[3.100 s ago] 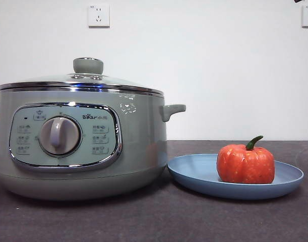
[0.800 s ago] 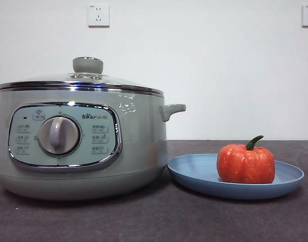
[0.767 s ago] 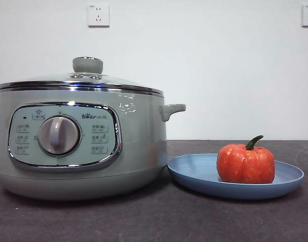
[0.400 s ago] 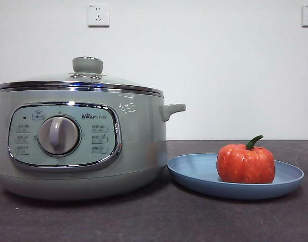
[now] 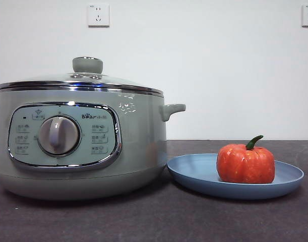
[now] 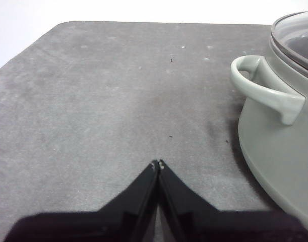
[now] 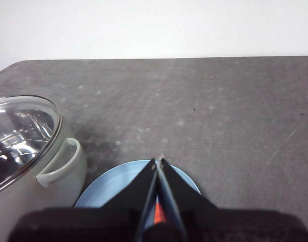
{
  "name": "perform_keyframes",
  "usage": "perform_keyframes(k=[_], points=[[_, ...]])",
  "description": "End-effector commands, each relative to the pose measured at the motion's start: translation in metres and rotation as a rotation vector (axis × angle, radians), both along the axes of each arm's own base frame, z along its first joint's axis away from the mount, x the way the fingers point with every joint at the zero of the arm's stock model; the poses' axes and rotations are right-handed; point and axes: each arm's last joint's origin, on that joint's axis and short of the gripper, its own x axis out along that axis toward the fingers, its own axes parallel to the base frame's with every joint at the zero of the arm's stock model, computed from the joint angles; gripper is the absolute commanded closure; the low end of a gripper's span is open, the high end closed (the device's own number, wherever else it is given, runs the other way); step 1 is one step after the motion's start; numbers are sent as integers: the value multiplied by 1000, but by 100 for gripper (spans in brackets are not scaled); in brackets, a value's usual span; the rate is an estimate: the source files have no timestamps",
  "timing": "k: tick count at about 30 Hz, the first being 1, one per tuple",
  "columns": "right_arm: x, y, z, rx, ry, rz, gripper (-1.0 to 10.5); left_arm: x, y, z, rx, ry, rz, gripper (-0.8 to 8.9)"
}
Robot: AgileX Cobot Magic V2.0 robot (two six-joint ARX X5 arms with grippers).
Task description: Take the pumpkin out from the steamer,put the pumpkin in the blue plate,close the lid
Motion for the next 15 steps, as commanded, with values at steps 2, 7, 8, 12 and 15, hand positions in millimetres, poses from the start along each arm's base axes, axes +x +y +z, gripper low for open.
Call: perform_keyframes(k=[2, 7, 8, 12, 15], points=[[0, 0, 0, 10, -2, -1, 945, 1, 0, -5, -7, 10, 3, 817], [0, 0, -1, -86, -24, 19, 945, 1, 0, -5, -8, 10, 3, 816], [-1, -2, -1, -116, -34, 9, 945, 1, 0, -5, -7, 10, 3, 816], [-2, -13, -9, -146, -61, -61, 946, 1, 0, -5, -7, 10, 3, 817], [-2, -22, -25, -88, -122, -35, 945, 1, 0, -5, -7, 10, 3, 816]])
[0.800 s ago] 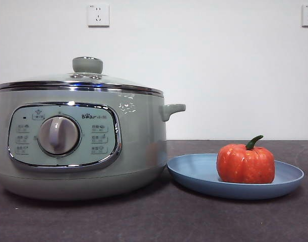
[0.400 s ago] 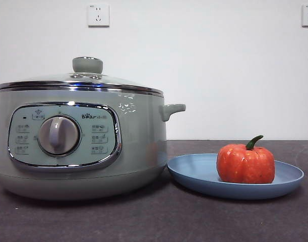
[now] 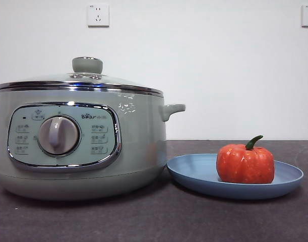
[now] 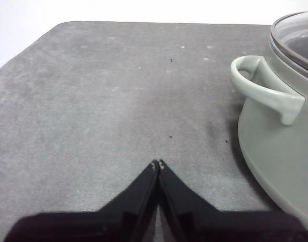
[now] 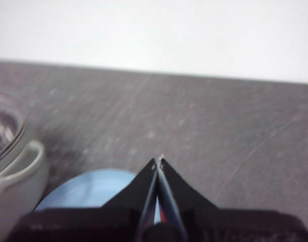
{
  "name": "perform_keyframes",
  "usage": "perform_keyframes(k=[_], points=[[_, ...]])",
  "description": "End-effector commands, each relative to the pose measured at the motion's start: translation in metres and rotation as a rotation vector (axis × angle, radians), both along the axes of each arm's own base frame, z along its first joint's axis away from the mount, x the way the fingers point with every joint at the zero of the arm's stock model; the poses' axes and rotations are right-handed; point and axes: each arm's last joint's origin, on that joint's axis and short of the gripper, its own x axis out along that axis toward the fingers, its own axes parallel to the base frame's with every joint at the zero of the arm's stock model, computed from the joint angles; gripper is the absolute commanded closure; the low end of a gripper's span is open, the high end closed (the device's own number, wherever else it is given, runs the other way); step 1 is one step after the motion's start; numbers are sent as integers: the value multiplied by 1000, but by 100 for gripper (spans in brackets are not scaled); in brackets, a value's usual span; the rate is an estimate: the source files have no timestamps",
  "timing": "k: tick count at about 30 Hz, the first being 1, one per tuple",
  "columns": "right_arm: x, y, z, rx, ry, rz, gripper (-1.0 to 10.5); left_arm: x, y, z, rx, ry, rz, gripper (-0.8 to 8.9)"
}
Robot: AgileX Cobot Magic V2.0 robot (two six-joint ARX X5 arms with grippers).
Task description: Take the pumpkin out from the steamer,put the pumpkin in the blue plate,close the lid
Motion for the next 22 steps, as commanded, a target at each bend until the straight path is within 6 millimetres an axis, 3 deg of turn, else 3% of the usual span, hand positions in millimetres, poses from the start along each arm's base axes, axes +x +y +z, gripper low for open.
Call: perform_keyframes(k=[1, 5, 10, 22], points=[[1, -8, -23, 20, -57, 43, 945, 1, 0, -5, -7, 10, 3, 816], [-2, -20, -52, 40, -147, -19, 945, 1, 0, -5, -7, 10, 3, 816], [-4, -27, -82, 36, -129, -88, 945, 1, 0, -5, -7, 10, 3, 816], [-6, -31, -114, 59, -46, -137, 945, 1, 0, -5, -7, 10, 3, 817]])
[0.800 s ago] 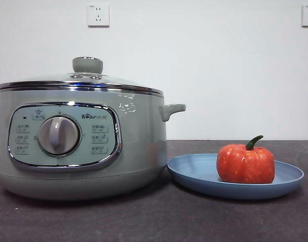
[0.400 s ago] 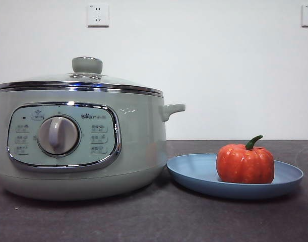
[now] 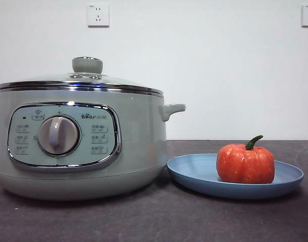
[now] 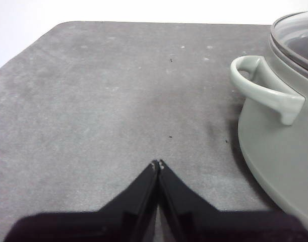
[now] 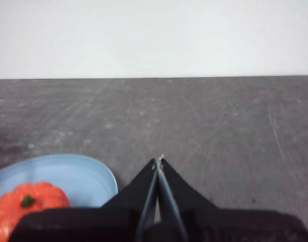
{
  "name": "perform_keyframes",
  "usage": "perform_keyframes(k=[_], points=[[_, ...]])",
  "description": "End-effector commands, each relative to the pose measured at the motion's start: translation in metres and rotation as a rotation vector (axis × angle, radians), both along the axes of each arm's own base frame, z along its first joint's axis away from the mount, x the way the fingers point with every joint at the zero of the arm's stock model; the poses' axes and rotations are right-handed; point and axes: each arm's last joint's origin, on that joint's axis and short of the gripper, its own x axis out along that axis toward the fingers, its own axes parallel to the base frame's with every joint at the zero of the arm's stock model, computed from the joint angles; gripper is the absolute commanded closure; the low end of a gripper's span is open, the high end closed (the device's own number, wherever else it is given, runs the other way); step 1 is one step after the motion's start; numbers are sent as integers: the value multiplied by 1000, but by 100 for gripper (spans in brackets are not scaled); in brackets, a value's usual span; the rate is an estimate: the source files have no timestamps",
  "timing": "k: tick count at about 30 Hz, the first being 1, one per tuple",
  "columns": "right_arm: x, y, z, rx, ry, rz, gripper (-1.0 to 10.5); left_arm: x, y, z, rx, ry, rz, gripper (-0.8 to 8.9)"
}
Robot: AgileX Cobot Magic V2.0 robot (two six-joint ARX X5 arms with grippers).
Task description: Take the pumpkin out from the steamer,put the pumpkin in the blue plate,close the lid
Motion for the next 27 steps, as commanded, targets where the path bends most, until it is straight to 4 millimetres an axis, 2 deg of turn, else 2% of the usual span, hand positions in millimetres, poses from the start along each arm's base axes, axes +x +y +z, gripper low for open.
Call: perform_keyframes(k=[1, 7, 27], points=[[-1, 0, -11, 25, 70, -10, 945, 1, 0, -5, -7, 10, 4, 817], [-3, 0, -20, 29, 176, -2, 946, 1, 0, -5, -7, 10, 4, 816], [-3, 0, -21, 28, 190, -7, 945, 1, 0, -5, -7, 10, 4, 816]])
